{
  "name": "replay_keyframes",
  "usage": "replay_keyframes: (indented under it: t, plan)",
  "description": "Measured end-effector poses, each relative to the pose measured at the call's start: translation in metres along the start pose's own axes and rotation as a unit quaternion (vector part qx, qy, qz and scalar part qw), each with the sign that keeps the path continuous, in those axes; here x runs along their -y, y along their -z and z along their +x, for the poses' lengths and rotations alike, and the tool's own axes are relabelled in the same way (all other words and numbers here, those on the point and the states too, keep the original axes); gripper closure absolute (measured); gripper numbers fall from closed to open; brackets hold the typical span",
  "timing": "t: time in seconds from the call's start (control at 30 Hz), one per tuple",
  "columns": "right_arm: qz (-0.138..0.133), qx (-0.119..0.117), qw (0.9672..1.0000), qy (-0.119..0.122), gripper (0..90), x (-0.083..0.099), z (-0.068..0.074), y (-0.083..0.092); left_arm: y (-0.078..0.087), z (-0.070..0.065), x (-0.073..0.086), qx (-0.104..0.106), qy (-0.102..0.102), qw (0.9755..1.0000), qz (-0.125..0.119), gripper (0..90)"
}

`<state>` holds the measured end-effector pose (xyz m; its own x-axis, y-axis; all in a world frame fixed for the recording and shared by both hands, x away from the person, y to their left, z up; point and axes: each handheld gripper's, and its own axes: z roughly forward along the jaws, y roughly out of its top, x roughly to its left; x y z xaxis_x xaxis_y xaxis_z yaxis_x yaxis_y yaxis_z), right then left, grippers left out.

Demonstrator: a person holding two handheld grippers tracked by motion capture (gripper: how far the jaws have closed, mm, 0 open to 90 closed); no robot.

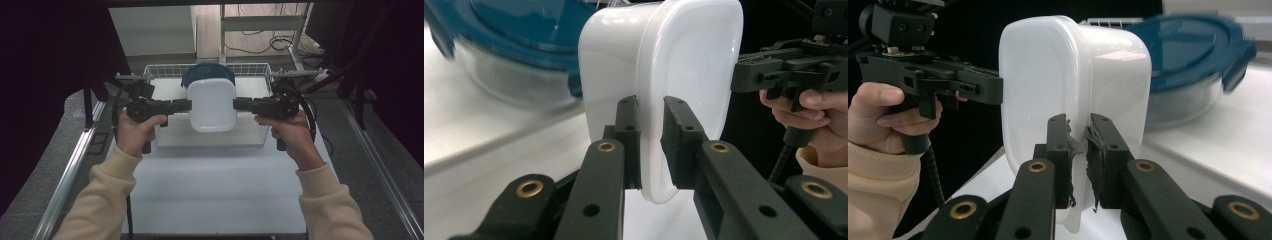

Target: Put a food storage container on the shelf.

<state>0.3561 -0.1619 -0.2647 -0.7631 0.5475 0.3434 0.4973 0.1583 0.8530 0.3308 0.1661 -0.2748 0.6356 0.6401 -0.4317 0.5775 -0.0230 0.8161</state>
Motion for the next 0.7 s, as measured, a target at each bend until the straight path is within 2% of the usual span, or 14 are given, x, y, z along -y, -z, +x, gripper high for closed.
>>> replay_keyframes:
  t: [0.07, 0.1, 0.17, 0.23, 0.27, 0.33, 0.47, 0.5, 0.63, 0.7]
  plan:
    - [-0.006, 0.001, 1.0000, 0.005, 80.1, -0.013, 0.003, 0.002, 0.005, -0.003, -0.014, -0.002, -0.007, 1.0000, -0.006, 78.5]
    - [-0.008, 0.001, 0.9999, 0.007, 80.0, -0.018, 0.004, 0.003, 0.005, -0.003, -0.014, -0.002, -0.007, 1.0000, -0.006, 78.5]
    - [-0.010, 0.000, 0.9999, 0.009, 80.0, -0.023, 0.005, 0.004, 0.010, -0.005, -0.023, -0.003, -0.009, 0.9999, -0.007, 78.5]
    - [-0.016, -0.003, 0.9998, 0.010, 80.0, -0.037, 0.008, 0.004, 0.015, -0.006, -0.038, -0.009, -0.017, 0.9998, -0.007, 78.5]
    - [-0.016, -0.003, 0.9998, 0.010, 80.0, -0.037, 0.008, 0.004, 0.015, -0.006, -0.038, -0.009, -0.017, 0.9998, -0.007, 78.5]
    - [-0.018, -0.004, 0.9998, 0.010, 80.0, -0.050, 0.008, 0.003, 0.018, -0.005, -0.052, -0.011, -0.017, 0.9998, -0.007, 78.5]
    - [-0.018, -0.005, 0.9998, 0.005, 80.0, -0.061, 0.005, -0.001, 0.018, 0.001, -0.062, -0.011, -0.013, 0.9999, -0.003, 78.5]
    - [-0.016, -0.004, 0.9999, 0.001, 80.0, -0.067, 0.002, -0.004, 0.017, 0.005, -0.068, -0.011, -0.010, 0.9999, 0.001, 78.5]
    - [-0.012, -0.002, 0.9999, -0.006, 79.8, -0.074, -0.002, -0.010, 0.014, 0.013, -0.076, -0.009, -0.003, 0.9999, 0.005, 78.4]
    - [-0.008, -0.001, 0.9999, -0.011, 79.8, -0.081, -0.010, -0.016, 0.009, 0.021, -0.083, -0.008, 0.004, 0.9999, 0.007, 78.4]
